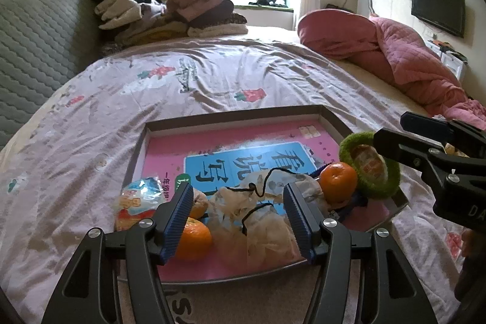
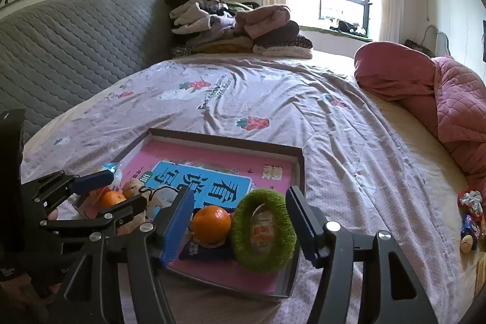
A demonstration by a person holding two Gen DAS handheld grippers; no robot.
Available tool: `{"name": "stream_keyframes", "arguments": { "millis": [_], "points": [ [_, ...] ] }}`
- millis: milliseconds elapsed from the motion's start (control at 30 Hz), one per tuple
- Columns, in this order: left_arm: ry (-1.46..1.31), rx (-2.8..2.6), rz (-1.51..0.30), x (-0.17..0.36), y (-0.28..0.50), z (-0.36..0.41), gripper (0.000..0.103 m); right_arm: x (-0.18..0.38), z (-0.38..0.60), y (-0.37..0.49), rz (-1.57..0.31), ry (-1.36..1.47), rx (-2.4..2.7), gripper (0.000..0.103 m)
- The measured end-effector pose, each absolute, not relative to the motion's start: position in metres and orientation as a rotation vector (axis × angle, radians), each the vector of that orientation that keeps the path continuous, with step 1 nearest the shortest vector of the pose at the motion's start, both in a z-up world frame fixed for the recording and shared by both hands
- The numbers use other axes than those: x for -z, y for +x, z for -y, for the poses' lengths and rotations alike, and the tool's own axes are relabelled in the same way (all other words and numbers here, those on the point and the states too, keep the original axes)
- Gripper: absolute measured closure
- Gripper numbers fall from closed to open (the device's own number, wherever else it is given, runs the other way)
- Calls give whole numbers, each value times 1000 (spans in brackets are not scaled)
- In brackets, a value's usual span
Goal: Organize objects
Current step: 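Lower the orange into the tray and open the left tool while the right tool releases the ring, then withdraw both open tools up and back from the tray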
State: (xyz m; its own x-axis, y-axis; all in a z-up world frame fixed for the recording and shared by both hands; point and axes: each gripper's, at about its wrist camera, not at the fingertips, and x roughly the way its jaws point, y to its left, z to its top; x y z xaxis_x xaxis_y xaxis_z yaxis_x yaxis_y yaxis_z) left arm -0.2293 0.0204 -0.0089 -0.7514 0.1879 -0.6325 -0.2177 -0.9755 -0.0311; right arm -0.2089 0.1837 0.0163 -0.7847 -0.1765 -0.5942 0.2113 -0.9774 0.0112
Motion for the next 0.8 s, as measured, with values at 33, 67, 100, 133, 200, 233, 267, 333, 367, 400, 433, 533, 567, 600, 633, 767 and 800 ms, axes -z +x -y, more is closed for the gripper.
{"name": "stream_keyframes", "arguments": {
  "millis": [33, 67, 100, 133, 200, 233, 267, 333, 367, 400, 433, 533, 567, 600, 633, 767, 800],
  "points": [
    [-984, -2754, -63, 7, -228, -20, 39, -18, -183, -208, -80, 917, 2785, 41],
    [-977, -2760, -60, 5, -226, -20, 39, -19, -184, -207, -79, 911, 2787, 40],
    [-971, -2764, -59, 3, -224, -20, 37, -20, -184, -206, -78, 907, 2787, 40],
    [-966, -2767, -59, 2, -223, -20, 36, -22, -184, -205, -72, 899, 2789, 40],
    [-956, -2770, -53, -2, -220, -18, 32, -26, -186, -203, -60, 888, 2791, 38],
    [-951, -2773, -48, -4, -219, -18, 32, -28, -187, -201, -52, 878, 2793, 37],
    [-946, -2777, -43, -6, -217, -17, 32, -30, -188, -200, -48, 873, 2795, 36],
    [-938, -2782, -41, -10, -214, -16, 32, -34, -189, -198, -40, 856, 2797, 35],
    [-934, -2785, -39, -11, -212, -16, 32, -36, -190, -197, -38, 852, 2797, 35],
    [-933, -2788, -38, -13, -211, -15, 32, -38, -190, -196, -33, 844, 2798, 35],
    [-930, -2793, -33, -14, -210, -14, 31, -39, -190, -195, -29, 840, 2793, 35],
    [-930, -2808, -7, -18, -206, -10, 31, -43, -190, -192, -16, 830, 2787, 34],
    [-933, -2809, -6, -19, -205, -9, 29, -44, -190, -191, -13, 824, 2786, 34],
    [-933, -2811, -11, -20, -203, -8, 28, -45, -189, -189, -11, 816, 2785, 34],
    [-927, -2817, -12, -22, -201, -8, 28, -47, -188, -187, -9, 810, 2782, 34],
    [-896, -2840, -21, -31, -190, -7, 27, -52, -185, -179, 3, 787, 2772, 32],
    [-891, -2842, -22, -33, -188, -6, 27, -52, -183, -177, 1, 784, 2766, 32]
  ]
}}
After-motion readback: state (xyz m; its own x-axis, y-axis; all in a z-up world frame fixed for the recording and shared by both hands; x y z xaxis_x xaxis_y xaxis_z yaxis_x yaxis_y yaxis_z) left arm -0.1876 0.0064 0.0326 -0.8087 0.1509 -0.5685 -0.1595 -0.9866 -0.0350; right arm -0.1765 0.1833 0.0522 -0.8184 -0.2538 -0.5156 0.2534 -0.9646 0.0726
